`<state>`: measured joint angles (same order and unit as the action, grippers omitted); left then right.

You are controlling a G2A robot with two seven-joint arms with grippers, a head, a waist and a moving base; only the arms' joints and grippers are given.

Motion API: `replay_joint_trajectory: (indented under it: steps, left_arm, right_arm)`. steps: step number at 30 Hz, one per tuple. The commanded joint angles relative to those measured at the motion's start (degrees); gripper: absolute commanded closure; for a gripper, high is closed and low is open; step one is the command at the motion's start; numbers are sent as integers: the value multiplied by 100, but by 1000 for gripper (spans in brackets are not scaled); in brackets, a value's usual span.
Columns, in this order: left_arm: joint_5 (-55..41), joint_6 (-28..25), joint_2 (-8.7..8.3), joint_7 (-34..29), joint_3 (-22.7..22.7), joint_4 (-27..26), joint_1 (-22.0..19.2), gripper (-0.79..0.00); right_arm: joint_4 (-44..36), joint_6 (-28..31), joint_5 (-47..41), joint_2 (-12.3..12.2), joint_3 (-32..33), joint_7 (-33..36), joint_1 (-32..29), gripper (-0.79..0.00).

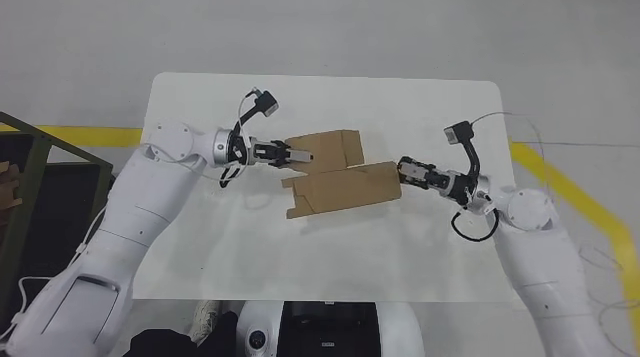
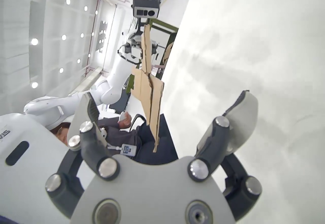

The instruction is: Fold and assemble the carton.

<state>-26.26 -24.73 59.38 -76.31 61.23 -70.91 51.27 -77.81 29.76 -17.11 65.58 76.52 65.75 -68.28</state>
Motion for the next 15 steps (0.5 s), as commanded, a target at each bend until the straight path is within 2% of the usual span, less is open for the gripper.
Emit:
replay_joint_trajectory:
  steps: [1, 15]
  left_arm:
    - [-22, -6, -16, -55, 37, -62, 46, 0]
    - [-69, 3, -31, -50, 82, -163, 113, 0]
  right_arm:
    - [82, -110, 26, -8, -70, 218, 136, -785]
    - [120, -170, 21, -12, -106, 266, 218, -785]
